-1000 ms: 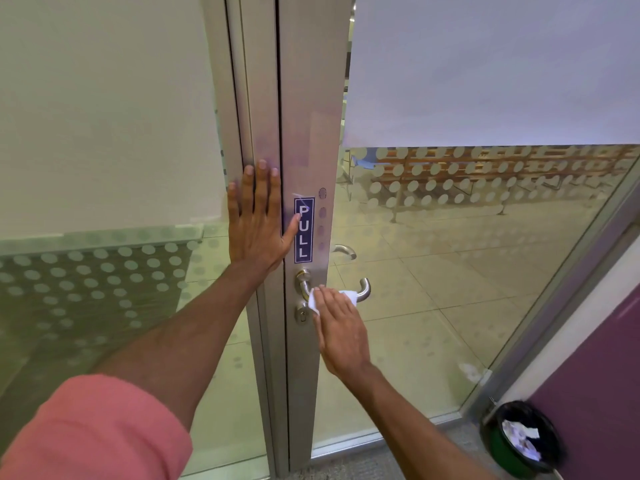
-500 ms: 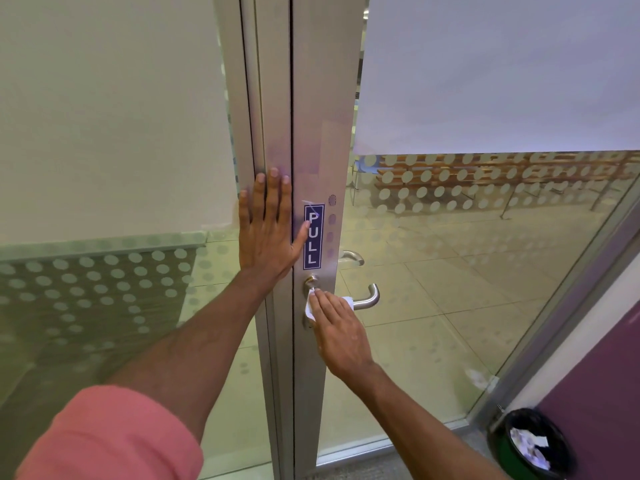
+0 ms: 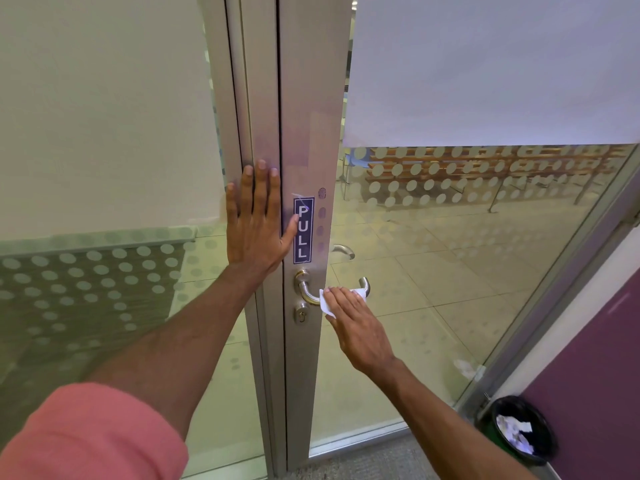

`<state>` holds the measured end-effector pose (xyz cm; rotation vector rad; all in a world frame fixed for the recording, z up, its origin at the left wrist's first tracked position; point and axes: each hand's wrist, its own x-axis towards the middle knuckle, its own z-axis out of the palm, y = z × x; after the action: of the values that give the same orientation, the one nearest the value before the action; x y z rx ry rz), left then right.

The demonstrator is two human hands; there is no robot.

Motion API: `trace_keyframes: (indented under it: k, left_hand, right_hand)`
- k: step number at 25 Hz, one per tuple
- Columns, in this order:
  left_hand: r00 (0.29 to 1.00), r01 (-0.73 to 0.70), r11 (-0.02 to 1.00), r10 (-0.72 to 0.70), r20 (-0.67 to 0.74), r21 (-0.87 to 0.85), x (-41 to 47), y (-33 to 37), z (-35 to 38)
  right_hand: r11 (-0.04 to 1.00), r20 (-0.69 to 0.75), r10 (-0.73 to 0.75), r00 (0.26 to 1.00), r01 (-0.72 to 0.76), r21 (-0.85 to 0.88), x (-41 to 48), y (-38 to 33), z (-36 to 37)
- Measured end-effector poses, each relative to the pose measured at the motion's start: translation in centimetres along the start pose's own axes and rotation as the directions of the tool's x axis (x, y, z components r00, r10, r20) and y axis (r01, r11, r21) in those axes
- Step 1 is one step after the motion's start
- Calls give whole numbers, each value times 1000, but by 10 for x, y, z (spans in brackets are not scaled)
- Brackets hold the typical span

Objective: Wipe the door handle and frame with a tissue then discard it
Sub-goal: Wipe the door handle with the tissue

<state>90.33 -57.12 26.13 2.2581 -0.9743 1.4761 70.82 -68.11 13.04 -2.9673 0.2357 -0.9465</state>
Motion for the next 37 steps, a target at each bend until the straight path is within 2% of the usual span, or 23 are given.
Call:
trace_keyframes:
  k: [7,10,12,15,17,18,21,23,25,27,31,37]
  left_hand:
    - [1000,-18,1000,19,17,-19,-1,-2,-3]
    - [1000,-22,1000,22,19,-11,-1,-1,-3]
    - [1000,-12,1000,12,17,2,-1,0,-3]
    - [1000,-7,1000,7,13,0,0,2,-2]
    - [1000,-10,1000,10,7,-3,-1,1,-1]
    - [1000,-12,1000,12,1,-5,0,0,0]
    - [1000,-14,1000,14,-8,-4,-1,0,1]
    - [1000,-16,1000,16,-23,-2,-1,1,3]
    - [999,-15,1000,14,-36,-5,-1,0,4]
    - [999,-14,1000,14,-46,-9,-1,0,5]
    - [998,-18,1000,18,-56,2,-2,-1,6]
    - [998,-25,1000,25,-60,-2,-1,-2,5]
  right_hand:
    - [992,-18,82,996,-80,100,-1,3,6]
    - [949,-70,221,973,-199,244,-4,13,1]
    - [872,-42,365,930,-325,365,-1,18,-2]
    - [712,31,562,827,-502,491,13,21,-4]
    - [563,47,657,753,-531,633,17,16,-2]
    - [448,68,707,704,-520,727,17,13,-2]
    - [-37,261,814,518,-402,915,19,7,0]
    - [-283,382,823,420,-281,917,25,2,-3]
    - [-462,458,810,366,-82,883,31,-5,-7]
    - [-563,500,793,348,108,819,33,-14,-9]
    - [-667,598,742,304,237,707,29,-35,-9]
    - [-772,655,634,411,289,567,51,-93,-4]
